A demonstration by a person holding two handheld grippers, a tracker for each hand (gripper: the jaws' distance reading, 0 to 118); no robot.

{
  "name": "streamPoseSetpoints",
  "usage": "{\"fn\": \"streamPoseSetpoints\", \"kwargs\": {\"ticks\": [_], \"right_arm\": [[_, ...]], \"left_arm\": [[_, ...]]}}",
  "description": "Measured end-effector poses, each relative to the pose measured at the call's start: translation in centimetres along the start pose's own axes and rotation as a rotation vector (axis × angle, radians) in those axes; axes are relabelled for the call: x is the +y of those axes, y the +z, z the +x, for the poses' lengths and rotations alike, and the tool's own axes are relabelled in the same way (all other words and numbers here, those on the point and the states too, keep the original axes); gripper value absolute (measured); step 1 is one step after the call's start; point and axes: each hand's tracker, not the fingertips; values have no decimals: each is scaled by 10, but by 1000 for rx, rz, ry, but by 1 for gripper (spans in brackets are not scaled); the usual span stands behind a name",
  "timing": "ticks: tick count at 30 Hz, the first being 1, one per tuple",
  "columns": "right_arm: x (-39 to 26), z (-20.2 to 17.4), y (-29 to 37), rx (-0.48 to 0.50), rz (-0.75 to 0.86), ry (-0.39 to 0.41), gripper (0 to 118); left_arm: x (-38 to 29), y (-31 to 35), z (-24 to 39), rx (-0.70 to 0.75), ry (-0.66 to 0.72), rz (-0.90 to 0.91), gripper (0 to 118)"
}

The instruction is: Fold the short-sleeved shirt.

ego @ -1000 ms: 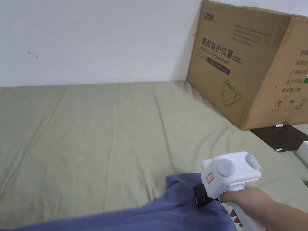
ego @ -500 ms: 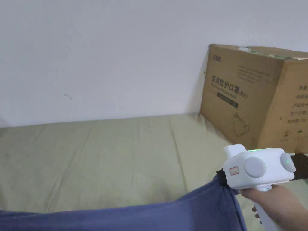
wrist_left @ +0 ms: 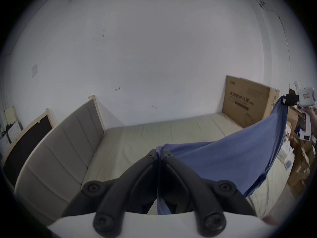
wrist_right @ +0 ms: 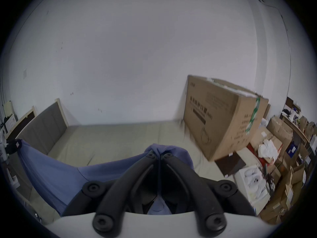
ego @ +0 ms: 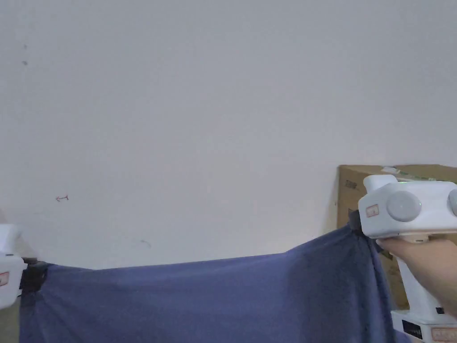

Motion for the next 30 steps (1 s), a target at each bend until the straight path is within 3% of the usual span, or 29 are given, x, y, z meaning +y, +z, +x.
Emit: {"fn": "streamPoseSetpoints", "kwargs": {"ticks": [7,11,14,19,23,25,30], "right_arm": [[82,-23,-58,-51,131,-2,1],[112,-38,-81,-113,246,51,1],[121,-49,-82,-155,355,93,1],[102,-54,-90,-192,455,95,1],[43,-43,-111,-142,318,79,1],[-15,-36,-121,-87,223,-2,1],[-217,-12,-135,11,-202,-75,1]], "left_arm": [[66,-65,-15,44,66,75,2],[88,-99,-17,62,103,130,2],[94,-118,-16,73,123,164,2],[77,-137,-7,105,137,230,2],[29,-153,6,75,130,130,2],[-16,-159,12,43,139,49,2],[-182,-148,29,-38,228,-262,2]]}}
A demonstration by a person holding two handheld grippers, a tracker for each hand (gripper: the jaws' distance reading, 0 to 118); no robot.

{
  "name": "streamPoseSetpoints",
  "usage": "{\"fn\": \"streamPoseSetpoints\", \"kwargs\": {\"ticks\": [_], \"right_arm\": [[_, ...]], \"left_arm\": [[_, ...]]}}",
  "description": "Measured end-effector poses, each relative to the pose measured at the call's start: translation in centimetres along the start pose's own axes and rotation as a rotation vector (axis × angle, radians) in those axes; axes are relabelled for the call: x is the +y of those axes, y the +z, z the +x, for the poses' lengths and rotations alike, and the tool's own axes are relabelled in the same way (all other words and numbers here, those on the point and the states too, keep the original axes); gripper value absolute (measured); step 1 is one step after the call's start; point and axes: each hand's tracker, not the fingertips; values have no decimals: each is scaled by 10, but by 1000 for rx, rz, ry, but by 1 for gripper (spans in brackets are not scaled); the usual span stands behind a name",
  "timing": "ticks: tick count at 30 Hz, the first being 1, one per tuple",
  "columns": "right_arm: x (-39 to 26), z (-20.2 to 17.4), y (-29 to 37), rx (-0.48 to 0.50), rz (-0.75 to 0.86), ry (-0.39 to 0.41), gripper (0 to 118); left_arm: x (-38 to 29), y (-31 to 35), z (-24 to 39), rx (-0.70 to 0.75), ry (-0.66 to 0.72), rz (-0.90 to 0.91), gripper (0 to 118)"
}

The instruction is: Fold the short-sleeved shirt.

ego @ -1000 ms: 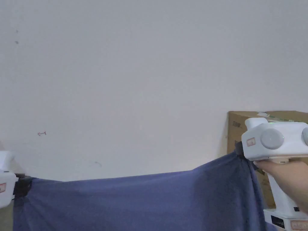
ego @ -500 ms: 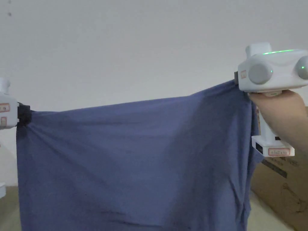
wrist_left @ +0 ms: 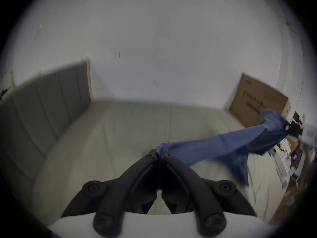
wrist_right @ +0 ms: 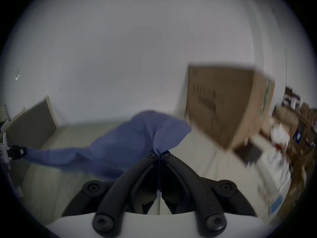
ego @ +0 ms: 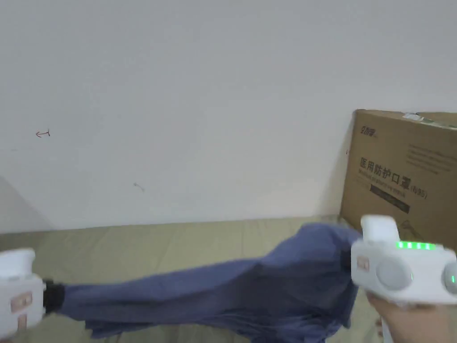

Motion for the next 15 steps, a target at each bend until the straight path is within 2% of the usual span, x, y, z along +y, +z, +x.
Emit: {"fn": "streamPoseSetpoints", "kwargs": {"ticks": [1,2,4,5,7,9,11,12,15], "right_arm": [[-36,9,-7,-9,-65,-2,1],[-79,16,-4,-39,-140,32,1],[-143,29,15,-16,-237,91,1],[-172,36,30,5,-275,95,1],[-209,51,63,34,-327,74,1],[-240,69,111,43,-320,16,1],[-261,88,146,37,-340,-21,1],[-272,95,168,38,-333,-25,1],[-295,107,214,38,-327,-9,1]], "left_arm": [[-32,1,-4,7,6,-51,2],[-69,6,-9,-6,22,-112,2],[-127,25,-17,-18,24,-167,2],[-154,39,-21,-19,40,-190,2],[-191,70,-28,-5,54,-241,2],[-225,105,-47,-19,103,-271,2],[-245,141,-51,-23,44,-237,2],[-253,162,-51,-1,0,-234,2],[-274,199,-55,-46,61,-224,2]]}}
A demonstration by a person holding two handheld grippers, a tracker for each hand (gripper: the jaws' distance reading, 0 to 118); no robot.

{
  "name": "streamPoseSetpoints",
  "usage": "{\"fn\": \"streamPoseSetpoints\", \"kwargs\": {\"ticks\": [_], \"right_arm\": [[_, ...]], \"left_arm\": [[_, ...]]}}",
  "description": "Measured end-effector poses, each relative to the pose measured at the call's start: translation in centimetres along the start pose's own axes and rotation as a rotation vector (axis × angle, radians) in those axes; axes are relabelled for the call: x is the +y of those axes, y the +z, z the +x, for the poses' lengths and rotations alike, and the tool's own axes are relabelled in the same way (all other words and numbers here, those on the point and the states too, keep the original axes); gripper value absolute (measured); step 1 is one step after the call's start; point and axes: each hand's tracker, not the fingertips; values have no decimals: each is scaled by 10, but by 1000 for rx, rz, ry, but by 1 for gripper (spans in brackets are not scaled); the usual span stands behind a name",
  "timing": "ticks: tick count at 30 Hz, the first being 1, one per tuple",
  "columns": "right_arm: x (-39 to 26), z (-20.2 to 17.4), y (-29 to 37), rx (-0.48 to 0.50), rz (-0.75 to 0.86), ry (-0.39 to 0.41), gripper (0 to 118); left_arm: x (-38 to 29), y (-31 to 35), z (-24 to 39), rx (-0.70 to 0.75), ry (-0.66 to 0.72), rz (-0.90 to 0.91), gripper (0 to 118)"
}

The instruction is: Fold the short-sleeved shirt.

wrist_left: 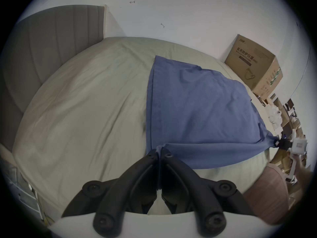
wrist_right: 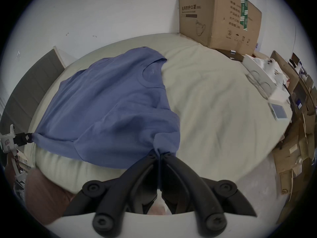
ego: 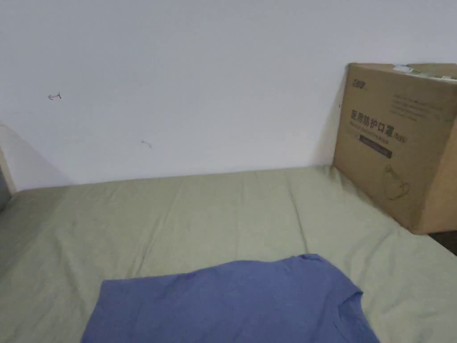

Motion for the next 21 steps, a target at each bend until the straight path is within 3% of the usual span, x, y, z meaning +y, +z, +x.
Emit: {"fn": "streamPoseSetpoints", "kwargs": {"ticks": [4,12,13,14,15,16,17,18,19,21], "right_arm": [[-22,13,26,24,1,-139,1],[-28,7,2,-42,-79,-101,1],[-26,5,0,-42,-87,-112,2],[-23,7,-4,-42,-93,-121,5],[-22,6,0,-42,-76,-134,25],[-20,5,5,-41,-39,-150,58],[-17,4,11,-32,-3,-164,90],[-11,5,18,-21,12,-178,115],[-6,3,26,-17,32,-186,117],[10,-7,54,38,145,-206,117]], "left_arm": [[-24,29,4,19,-18,17,2],[-45,35,8,24,-94,-12,3],[-45,36,8,16,-82,-5,6],[-45,38,7,13,-69,9,19],[-45,42,7,29,-69,25,56],[-44,46,7,48,-77,40,93],[-42,51,8,50,-79,41,117],[-41,58,8,42,-79,55,114],[-36,71,10,-10,-71,147,112],[-25,90,16,9,-65,146,113]]}}
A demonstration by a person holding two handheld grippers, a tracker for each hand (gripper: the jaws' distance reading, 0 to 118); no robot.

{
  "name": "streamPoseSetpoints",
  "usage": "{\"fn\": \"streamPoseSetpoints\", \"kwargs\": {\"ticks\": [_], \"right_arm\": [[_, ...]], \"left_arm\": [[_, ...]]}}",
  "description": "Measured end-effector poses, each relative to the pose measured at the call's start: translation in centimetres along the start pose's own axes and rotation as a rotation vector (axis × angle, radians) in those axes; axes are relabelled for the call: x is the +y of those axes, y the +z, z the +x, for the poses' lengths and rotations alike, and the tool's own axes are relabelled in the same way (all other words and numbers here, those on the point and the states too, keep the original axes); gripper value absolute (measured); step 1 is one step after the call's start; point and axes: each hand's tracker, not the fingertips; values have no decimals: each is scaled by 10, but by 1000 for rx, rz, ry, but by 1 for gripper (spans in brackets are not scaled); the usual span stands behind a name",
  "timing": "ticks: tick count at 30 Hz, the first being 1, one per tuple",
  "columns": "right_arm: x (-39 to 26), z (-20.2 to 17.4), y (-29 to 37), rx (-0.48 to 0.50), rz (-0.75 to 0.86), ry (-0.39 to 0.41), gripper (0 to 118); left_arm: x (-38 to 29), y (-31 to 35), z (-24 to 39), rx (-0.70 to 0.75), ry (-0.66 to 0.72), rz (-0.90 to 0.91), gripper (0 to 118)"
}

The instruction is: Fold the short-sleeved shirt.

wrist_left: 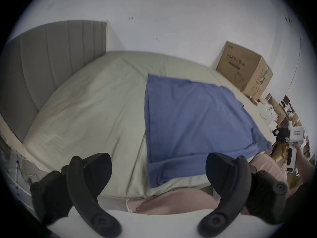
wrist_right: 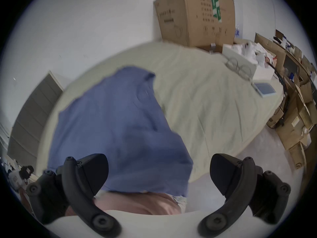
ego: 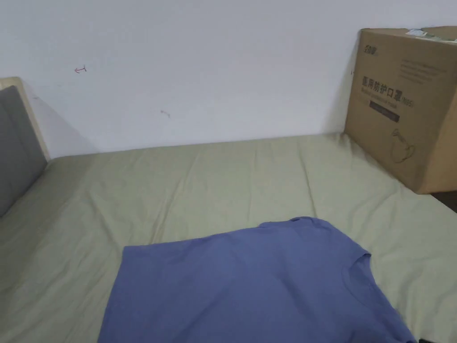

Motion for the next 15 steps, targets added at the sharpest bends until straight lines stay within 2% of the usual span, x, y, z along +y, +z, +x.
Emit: {"fn": "streamPoseSetpoints", "kwargs": {"ticks": [4,6,7,8,9,10,11,13,15], "right_arm": [[32,-45,50,113,140,39,117],[36,-68,82,202,372,42,116],[37,-77,94,228,460,43,112],[39,-86,105,247,531,56,96],[40,-98,111,247,560,75,30],[44,-107,115,200,564,88,0],[38,-110,115,209,536,65,0],[40,-118,114,314,484,76,0],[31,-124,112,290,492,96,0]], "left_arm": [[30,36,18,-38,-3,175,114],[44,61,33,-37,10,313,114],[45,72,38,-60,16,385,109],[46,81,45,-79,39,441,94],[50,88,50,-80,62,473,42],[53,92,54,-48,66,478,0],[51,96,61,-29,60,514,0],[51,84,50,-68,44,493,0],[51,87,45,11,-13,431,0]]}}
